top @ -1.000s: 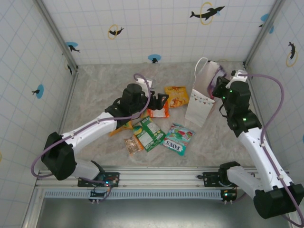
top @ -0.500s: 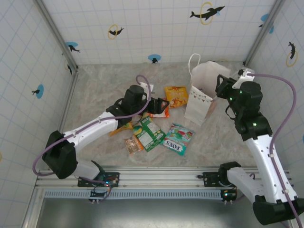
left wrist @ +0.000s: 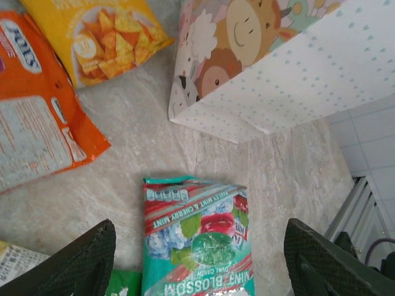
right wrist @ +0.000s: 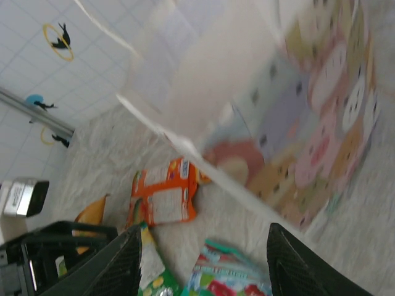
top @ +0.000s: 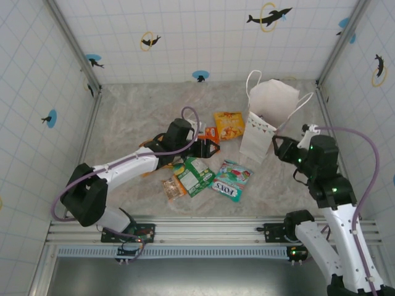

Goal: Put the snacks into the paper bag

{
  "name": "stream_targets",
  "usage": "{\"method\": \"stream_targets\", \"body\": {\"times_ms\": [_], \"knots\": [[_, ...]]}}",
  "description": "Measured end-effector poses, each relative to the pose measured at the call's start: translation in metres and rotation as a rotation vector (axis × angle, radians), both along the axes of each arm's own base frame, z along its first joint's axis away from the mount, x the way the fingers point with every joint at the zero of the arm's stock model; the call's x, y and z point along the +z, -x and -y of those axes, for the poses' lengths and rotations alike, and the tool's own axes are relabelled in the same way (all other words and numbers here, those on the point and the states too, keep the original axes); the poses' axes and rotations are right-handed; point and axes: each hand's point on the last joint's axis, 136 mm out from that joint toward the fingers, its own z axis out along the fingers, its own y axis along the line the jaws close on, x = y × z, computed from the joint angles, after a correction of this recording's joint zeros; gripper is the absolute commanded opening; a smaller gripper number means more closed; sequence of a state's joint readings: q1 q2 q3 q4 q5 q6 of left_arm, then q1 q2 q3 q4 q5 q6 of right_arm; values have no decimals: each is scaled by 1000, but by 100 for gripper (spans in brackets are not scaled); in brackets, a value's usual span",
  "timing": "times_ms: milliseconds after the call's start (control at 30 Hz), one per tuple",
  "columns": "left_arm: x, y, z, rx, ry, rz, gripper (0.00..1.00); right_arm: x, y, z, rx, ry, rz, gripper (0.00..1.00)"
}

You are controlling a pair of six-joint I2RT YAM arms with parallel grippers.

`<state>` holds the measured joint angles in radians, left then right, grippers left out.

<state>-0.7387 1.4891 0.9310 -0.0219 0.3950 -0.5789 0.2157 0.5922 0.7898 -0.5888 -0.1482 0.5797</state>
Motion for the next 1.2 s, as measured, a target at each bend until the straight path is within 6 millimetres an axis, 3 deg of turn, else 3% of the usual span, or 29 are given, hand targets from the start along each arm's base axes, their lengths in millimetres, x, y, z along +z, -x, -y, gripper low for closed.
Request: {"method": "stream_targets", "body": {"times_ms": [233, 433, 467, 600, 767, 1000, 1200], "knots": [[-37, 16, 2, -44, -25, -129, 67, -96, 33, -15, 21, -178, -215, 52], [-51, 28, 5, -95, -23, -196, 65, -182, 51, -34, 22, -381, -386, 53], [-55, 30, 5, -102, -25, -207, 64, -187, 53, -36, 19, -397, -402, 53], [-74, 37, 5, -121, -52, -270, 63, -174, 46, -55, 102, -468, -341, 54], [-85, 43, 3, -134, -63, -309, 59, -182, 53, -72, 175, -473, -372, 54], [-106, 52, 6, -161, -83, -374, 57, -197, 59, -74, 186, -428, -429, 54], [-118, 61, 14, -200, -86, -410, 46, -209, 66, -77, 196, -419, -499, 53]]}}
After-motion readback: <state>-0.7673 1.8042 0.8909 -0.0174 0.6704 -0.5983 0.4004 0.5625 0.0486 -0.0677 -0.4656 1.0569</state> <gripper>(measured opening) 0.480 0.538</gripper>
